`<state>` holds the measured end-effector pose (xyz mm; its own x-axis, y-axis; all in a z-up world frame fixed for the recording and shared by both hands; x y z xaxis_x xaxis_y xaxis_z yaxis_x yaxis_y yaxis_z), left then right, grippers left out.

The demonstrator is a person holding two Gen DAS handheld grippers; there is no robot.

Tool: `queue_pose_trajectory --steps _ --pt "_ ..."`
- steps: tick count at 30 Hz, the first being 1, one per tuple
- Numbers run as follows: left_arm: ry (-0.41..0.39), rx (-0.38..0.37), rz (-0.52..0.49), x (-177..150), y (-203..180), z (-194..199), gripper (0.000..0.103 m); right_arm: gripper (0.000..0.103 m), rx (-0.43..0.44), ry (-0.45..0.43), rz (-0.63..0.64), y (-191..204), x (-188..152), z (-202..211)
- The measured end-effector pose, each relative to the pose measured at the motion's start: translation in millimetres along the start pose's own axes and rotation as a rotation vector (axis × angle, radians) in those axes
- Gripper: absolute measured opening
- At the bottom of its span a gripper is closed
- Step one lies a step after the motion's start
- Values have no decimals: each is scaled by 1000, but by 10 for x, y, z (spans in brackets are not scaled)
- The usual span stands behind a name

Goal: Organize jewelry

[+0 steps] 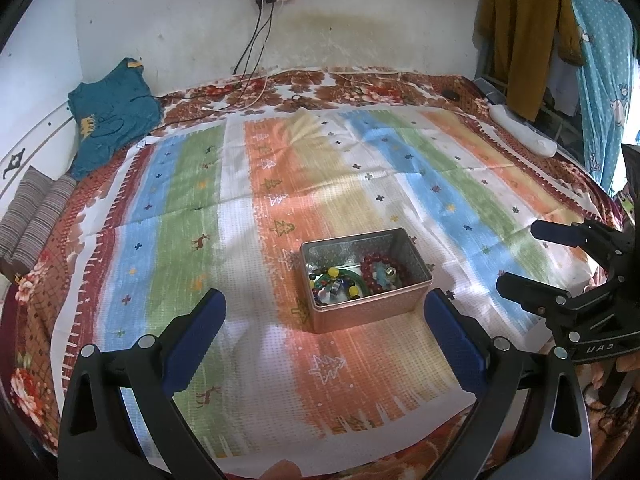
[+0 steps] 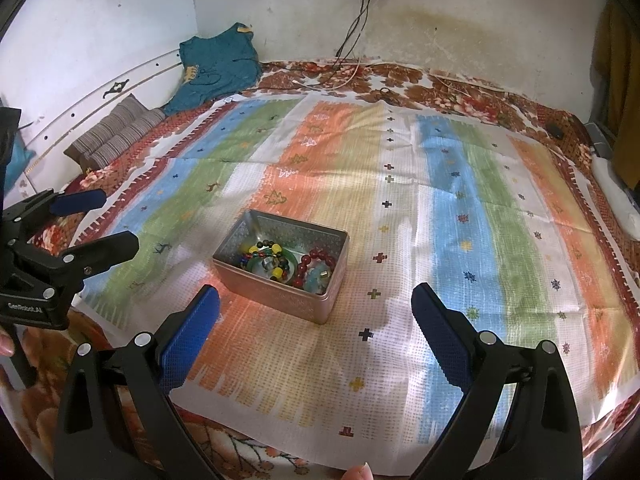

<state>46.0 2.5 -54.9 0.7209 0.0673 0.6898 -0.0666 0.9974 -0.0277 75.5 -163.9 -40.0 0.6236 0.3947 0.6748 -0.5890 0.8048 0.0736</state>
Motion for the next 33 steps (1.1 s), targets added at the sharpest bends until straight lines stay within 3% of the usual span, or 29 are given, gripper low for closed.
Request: queue_pose_trajectory --steps 33 --pt "-15 -4 -21 35 -6 45 97 97 3 -20 -11 0 38 60"
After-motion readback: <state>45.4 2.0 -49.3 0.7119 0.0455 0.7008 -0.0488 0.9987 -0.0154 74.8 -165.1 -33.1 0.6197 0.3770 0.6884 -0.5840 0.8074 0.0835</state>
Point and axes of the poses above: each gripper's, at about its wrist camera, not at the fingertips, and z roughly against the way its jaws point, y to its left, x to its top, the point moved 6 cm from there along -z, roughly the way its jaws point, and after that the axes turned 2 degrees about x, right-handed, at the moved point
